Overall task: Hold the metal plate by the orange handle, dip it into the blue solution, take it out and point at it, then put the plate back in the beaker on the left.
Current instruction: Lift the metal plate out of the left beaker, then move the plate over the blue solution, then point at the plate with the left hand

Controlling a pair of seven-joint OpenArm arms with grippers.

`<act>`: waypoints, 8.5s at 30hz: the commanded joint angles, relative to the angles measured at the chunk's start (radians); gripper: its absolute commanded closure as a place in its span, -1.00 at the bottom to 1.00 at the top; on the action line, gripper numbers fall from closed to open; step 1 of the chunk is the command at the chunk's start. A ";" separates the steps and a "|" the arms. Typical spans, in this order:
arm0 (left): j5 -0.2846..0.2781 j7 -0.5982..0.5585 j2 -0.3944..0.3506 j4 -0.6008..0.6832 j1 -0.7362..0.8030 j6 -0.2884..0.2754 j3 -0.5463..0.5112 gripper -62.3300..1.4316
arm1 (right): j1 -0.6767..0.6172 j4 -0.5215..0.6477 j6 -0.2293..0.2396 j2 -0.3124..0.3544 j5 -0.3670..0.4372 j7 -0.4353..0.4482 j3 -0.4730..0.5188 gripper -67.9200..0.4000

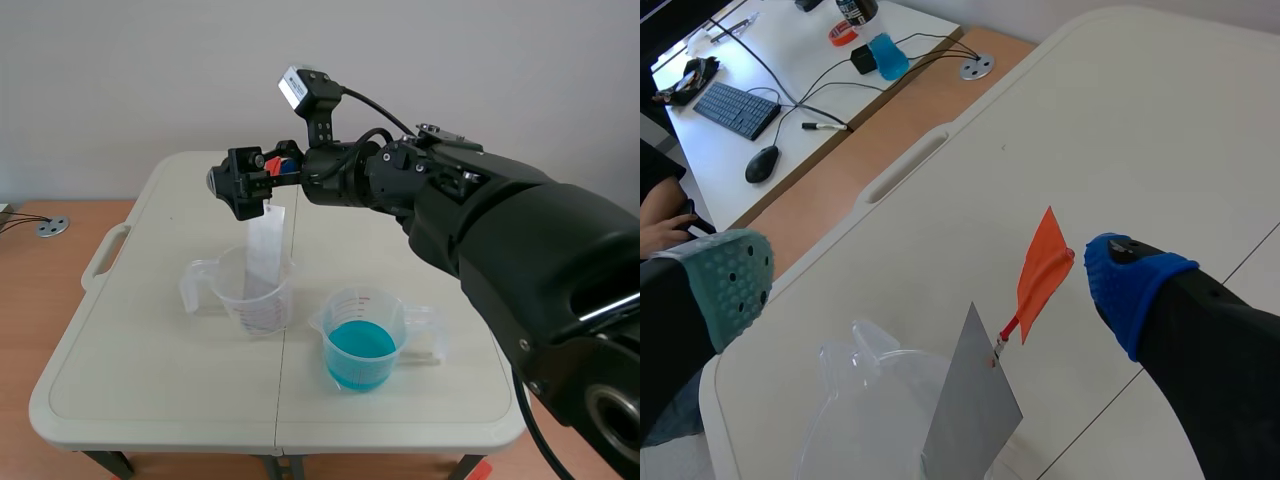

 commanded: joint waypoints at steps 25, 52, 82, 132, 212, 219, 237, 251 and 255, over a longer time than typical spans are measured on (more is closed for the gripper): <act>-0.003 -0.006 -0.001 0.010 0.003 -0.003 0.001 0.90 | 0.031 0.018 0.004 -0.003 0.015 -0.008 0.001 0.67; -0.003 -0.006 0.000 0.010 0.003 -0.004 0.001 0.90 | -0.029 0.121 0.090 -0.004 -0.130 0.076 0.001 0.94; -0.007 -0.006 0.000 0.010 0.003 -0.005 0.001 0.90 | -0.298 0.695 0.086 0.000 -0.454 -0.005 0.003 0.94; -0.007 -0.013 -0.001 0.010 -0.122 -0.015 0.003 0.90 | -0.489 1.246 0.060 0.059 -0.187 -0.297 0.130 0.95; -0.006 0.069 0.202 -0.597 -1.553 -0.507 0.672 0.90 | -0.759 1.441 0.117 0.332 0.025 -0.254 0.415 0.95; -0.007 0.110 0.229 -0.607 -1.574 -0.532 0.673 0.90 | -0.759 1.441 0.117 0.332 0.026 -0.254 0.415 0.95; -0.007 0.178 0.236 -0.607 -1.574 -0.532 0.685 0.90 | -0.759 1.441 0.127 0.332 0.026 -0.254 0.415 0.95; -0.014 0.023 0.087 -0.483 -1.411 -0.432 0.561 0.90 | -0.759 1.441 0.127 0.332 0.026 -0.254 0.415 0.95; -0.015 -0.030 0.005 -0.402 -1.296 -0.363 0.475 0.90 | -0.759 1.441 0.127 0.332 0.026 -0.254 0.415 0.95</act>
